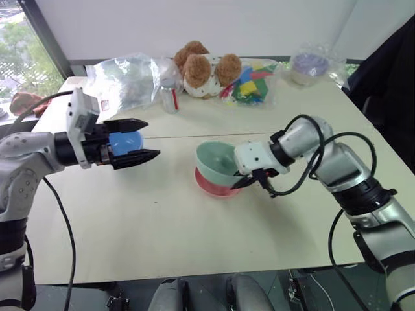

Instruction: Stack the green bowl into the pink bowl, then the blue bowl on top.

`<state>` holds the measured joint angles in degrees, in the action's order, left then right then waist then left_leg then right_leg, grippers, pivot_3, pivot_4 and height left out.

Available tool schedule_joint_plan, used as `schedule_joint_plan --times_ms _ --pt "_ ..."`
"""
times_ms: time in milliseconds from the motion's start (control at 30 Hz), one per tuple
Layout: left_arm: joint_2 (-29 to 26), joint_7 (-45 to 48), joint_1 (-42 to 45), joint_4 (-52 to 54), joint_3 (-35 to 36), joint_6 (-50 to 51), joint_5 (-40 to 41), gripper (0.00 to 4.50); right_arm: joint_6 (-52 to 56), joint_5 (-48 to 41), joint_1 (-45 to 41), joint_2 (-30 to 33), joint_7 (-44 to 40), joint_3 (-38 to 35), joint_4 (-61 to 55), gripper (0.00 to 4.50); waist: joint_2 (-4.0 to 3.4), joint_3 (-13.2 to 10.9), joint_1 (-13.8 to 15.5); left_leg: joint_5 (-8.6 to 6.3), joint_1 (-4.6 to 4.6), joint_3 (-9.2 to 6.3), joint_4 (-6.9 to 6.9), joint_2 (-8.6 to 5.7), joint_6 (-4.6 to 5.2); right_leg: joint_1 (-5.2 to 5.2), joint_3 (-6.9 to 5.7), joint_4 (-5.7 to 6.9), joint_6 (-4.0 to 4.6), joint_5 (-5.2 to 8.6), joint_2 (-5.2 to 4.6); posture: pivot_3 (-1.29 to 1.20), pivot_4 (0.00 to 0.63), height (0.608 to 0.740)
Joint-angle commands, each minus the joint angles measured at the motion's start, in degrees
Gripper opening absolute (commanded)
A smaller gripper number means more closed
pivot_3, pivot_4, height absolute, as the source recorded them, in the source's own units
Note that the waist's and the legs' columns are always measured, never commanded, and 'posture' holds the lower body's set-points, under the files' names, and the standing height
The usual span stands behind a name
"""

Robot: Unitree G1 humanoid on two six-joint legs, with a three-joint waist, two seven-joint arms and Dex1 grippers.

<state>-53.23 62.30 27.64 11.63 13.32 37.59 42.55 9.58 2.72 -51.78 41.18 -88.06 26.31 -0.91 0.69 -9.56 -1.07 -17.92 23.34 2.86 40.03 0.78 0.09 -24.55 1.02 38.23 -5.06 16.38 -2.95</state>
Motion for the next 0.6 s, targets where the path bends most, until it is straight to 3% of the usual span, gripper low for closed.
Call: schedule_joint_plan --times_ms 33,233,467,600 --pt "-1.28 -0.55 -0.76 2.33 3.01 0.48 0.89 4.50 -1.65 0.47 -0.60 -0.75 0.33 0.17 -0.49 1.56 0.00 0.00 0.04 0.01 0.01 0.00 -0.01 0.00 -0.01 -0.01 0.00 0.00 0.00 0.00 0.01 0.00 0.150 0.740" --pt "-1.73 -1.45 -2.91 4.09 4.25 0.77 0.80 4.50 3.57 -3.22 -1.36 -1.38 1.50 -3.85 -2.35 4.48 0.00 0.00 0.05 -0.04 0.01 0.01 0.02 0.01 0.07 0.01 0.00 -0.01 0.00 0.00 0.00 0.00 0.150 0.740" --pt "-4.81 -2.79 -4.82 -2.48 1.23 -10.17 -12.69 4.50 32.96 -23.61 -4.95 -3.27 11.46 -24.20 -6.83 4.48 0.00 0.00 0.26 -0.03 0.02 -0.01 -0.01 0.01 0.05 0.00 -0.02 -0.01 0.00 0.00 -0.02 0.00 0.150 0.740" --pt "-6.37 -0.99 -4.76 -9.27 -2.15 -17.45 -19.68 4.50 41.96 -31.37 -3.79 -1.90 16.94 -32.36 -10.30 4.48 0.00 0.00 0.36 -0.05 0.01 0.00 -0.04 0.00 0.08 0.03 -0.05 -0.05 0.01 0.00 -0.07 0.00 0.150 0.740"
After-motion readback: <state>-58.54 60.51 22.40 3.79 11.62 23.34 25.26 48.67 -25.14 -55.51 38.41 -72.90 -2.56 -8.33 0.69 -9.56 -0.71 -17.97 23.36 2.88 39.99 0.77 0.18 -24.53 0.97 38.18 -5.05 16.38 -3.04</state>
